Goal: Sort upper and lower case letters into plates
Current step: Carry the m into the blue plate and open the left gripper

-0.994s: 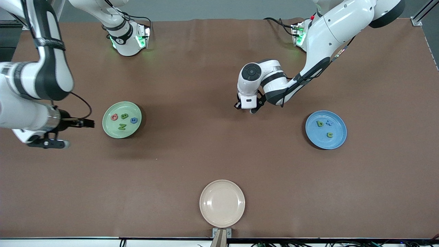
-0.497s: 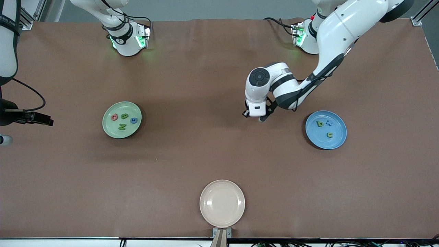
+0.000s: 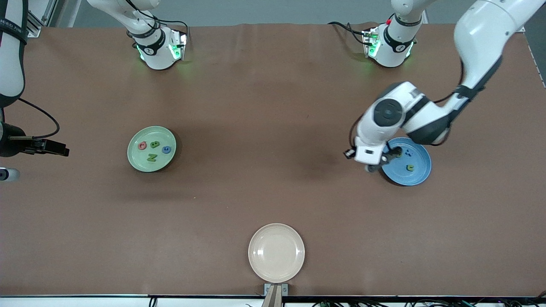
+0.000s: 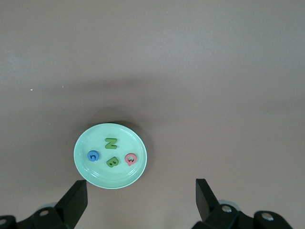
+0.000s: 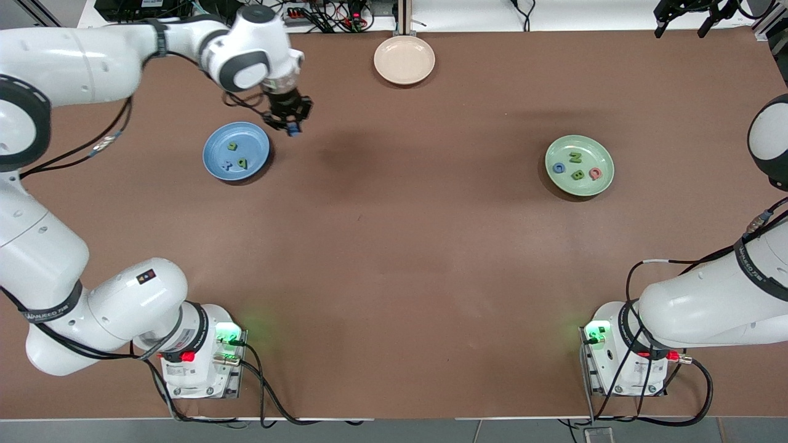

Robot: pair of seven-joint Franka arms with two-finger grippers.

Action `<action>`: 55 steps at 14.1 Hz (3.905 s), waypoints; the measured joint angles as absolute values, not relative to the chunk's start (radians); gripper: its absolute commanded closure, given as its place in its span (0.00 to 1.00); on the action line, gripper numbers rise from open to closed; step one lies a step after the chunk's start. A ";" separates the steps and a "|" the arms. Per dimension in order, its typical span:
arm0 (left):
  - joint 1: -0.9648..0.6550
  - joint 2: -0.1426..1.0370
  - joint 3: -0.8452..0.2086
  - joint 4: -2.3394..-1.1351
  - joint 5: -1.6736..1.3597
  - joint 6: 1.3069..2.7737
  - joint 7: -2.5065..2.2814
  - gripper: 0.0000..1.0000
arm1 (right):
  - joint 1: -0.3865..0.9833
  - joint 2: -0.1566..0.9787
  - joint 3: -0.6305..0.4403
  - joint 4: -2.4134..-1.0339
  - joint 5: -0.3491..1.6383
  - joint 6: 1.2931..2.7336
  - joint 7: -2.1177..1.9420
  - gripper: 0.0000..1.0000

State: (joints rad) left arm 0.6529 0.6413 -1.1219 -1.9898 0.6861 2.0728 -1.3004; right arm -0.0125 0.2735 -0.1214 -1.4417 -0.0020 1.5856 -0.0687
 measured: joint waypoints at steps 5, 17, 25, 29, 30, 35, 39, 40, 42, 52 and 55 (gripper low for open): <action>0.802 0.688 -1.077 -2.004 0.818 2.094 -1.030 0.93 | -0.008 0.273 -0.111 -1.401 0.005 1.497 -0.069 0.00; 0.802 0.718 -0.976 -2.071 0.860 2.174 -0.939 0.92 | 0.020 0.182 -0.114 -1.428 0.008 1.444 -0.069 0.00; 0.801 0.726 -0.951 -2.075 0.874 2.203 -0.939 0.23 | 0.006 0.070 -0.100 -1.512 0.008 1.445 -0.070 0.00; 0.801 0.726 -0.951 -2.057 0.874 2.219 -0.941 0.00 | 0.006 -0.017 -0.098 -1.541 0.007 1.429 -0.070 0.00; 0.801 0.726 -0.951 -2.046 0.870 2.220 -0.944 0.00 | 0.006 -0.033 -0.097 -1.542 0.007 1.423 -0.070 0.00; 0.798 0.726 -0.965 -2.018 0.861 2.220 -0.944 0.00 | 0.006 -0.056 -0.076 -1.528 0.006 1.402 -0.071 0.00; 0.795 0.726 -0.983 -2.006 0.860 2.220 -0.945 0.00 | 0.004 -0.057 -0.076 -1.508 0.006 1.360 -0.071 0.00; 0.792 0.726 -0.986 -2.003 0.860 2.220 -0.946 0.00 | 0.004 -0.056 -0.076 -1.503 0.006 1.357 -0.071 0.00; 0.783 0.726 -0.988 -1.997 0.860 2.220 -0.947 0.00 | 0.001 -0.057 -0.077 -1.491 0.006 1.356 -0.071 0.00; 0.764 0.716 -0.992 -1.964 0.855 2.158 -0.930 0.00 | -0.003 -0.057 -0.077 -1.448 0.032 1.288 -0.071 0.00; 0.747 0.647 -0.951 -1.962 0.699 2.153 -0.769 0.00 | -0.003 -0.057 -0.076 -1.448 0.033 1.288 -0.071 0.00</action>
